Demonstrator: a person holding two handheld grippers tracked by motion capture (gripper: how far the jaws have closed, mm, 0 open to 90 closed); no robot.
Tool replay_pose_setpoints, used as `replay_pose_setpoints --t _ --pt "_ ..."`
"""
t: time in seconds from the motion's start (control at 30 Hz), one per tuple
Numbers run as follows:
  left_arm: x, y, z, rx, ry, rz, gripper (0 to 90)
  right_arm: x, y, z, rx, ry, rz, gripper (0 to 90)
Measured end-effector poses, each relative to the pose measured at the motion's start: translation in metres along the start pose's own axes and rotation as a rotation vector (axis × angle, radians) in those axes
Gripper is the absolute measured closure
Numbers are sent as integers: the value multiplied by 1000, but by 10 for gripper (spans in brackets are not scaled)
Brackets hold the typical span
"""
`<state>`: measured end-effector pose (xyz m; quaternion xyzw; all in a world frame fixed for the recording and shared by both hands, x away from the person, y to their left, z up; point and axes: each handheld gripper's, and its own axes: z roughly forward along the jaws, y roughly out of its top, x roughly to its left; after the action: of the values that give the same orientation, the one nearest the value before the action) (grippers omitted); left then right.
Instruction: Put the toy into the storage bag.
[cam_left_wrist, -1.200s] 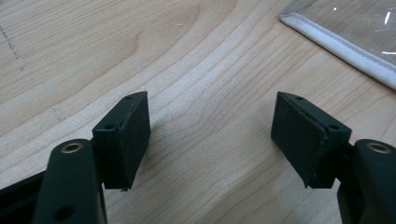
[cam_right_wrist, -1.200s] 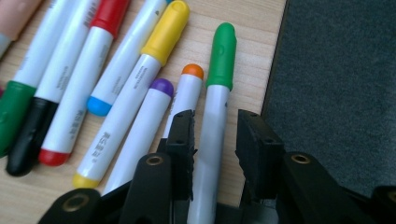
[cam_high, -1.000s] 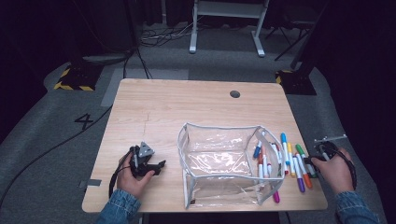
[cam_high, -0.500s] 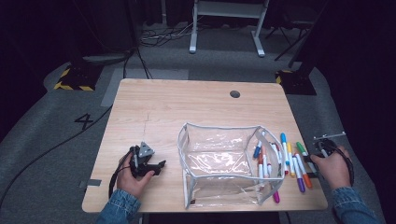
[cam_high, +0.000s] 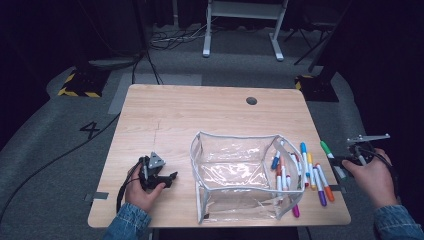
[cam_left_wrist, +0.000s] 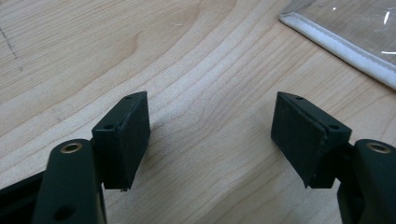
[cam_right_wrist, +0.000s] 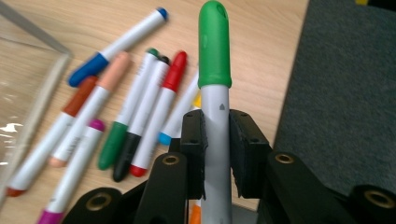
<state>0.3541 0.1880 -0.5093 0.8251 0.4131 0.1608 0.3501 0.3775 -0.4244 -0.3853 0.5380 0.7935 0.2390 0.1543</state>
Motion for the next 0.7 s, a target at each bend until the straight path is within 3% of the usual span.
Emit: replay_pose_setpoints --t 0.23,0.7 --pt "0 0 0 1 1 1 287 24 24 -28 -45 56 -70 767" --pt "0 0 0 2 -1 1 286 91 73 -76 -108 172 -258 767"
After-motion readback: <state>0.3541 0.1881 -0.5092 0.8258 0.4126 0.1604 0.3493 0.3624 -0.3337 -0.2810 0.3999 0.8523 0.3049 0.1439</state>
